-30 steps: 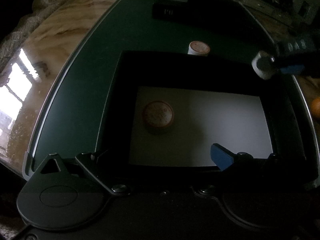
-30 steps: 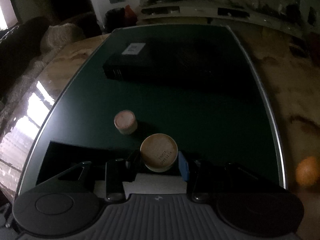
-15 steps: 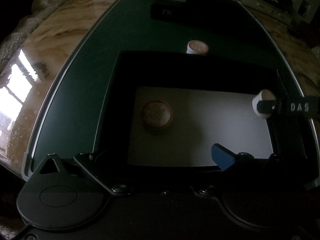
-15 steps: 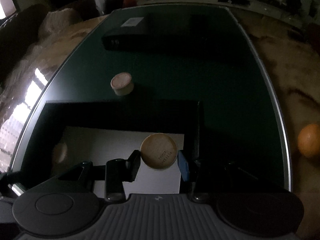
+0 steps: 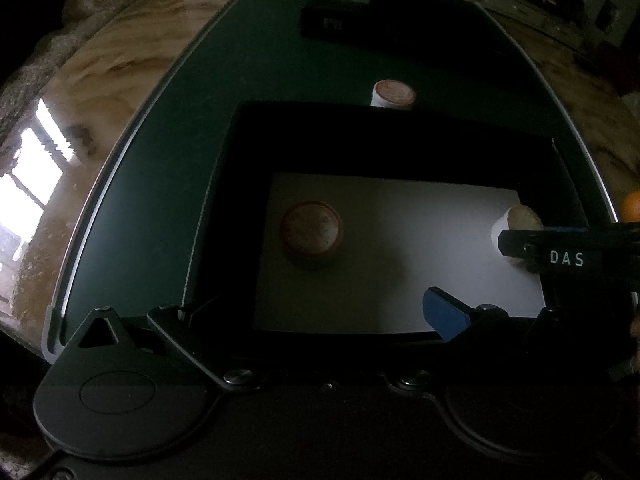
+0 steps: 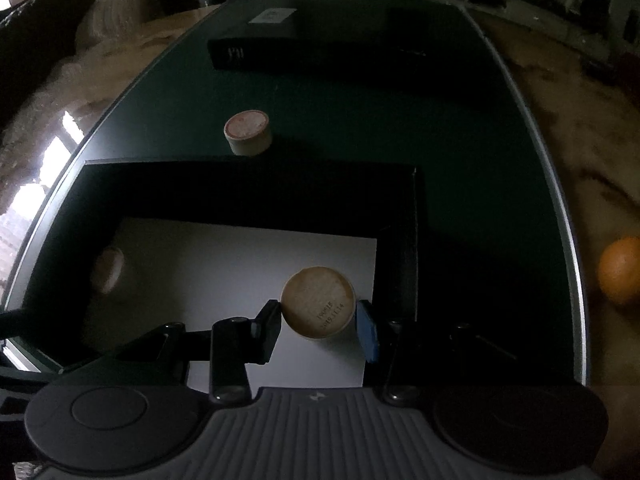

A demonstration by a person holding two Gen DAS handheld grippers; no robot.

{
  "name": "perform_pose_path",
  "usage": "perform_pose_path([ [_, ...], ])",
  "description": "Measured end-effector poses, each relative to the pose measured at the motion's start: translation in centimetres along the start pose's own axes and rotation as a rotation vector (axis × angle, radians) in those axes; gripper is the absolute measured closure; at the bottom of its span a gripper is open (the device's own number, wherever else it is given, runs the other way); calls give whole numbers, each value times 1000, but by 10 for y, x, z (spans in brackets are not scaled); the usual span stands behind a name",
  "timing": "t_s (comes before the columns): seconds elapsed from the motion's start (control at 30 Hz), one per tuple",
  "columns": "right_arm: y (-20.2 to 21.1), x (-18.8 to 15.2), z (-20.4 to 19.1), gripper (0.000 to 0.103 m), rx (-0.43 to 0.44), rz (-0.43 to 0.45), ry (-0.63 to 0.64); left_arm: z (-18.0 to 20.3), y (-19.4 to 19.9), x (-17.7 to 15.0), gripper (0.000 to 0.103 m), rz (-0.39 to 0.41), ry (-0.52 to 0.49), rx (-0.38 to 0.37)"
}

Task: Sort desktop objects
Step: 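Lower the cup onto the white paper and open the right gripper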

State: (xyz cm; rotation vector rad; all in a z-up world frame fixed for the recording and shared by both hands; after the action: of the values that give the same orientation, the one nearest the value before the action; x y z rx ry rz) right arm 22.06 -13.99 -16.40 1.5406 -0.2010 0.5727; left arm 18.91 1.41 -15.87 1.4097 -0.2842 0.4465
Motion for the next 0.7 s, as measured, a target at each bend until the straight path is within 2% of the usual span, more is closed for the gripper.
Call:
perform_pose_path([
  [0.2,0,-4,-4,59,-26,-12,31,1,-1,0,0,-6,0,-8],
  [0.6,0,-4,-3,57,-6,-6,24,1,-7,-2,0,-30,11,-23],
  [0.7,5,-4,0,51,9,11,8,1,-9,-3,0,-37,13,-26],
])
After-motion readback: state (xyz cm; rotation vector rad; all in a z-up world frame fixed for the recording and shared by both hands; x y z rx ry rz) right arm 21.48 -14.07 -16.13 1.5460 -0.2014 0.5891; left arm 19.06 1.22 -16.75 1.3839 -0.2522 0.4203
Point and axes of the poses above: each gripper's, at about its wrist camera, not at the fingertips, and y roughly against the way its jaws point, z to its right, x to its top, the point moved 6 cm from there along -y, roughly the way its jaws point, and after that the axes turned 12 degrees about y, right-handed, at the moved point
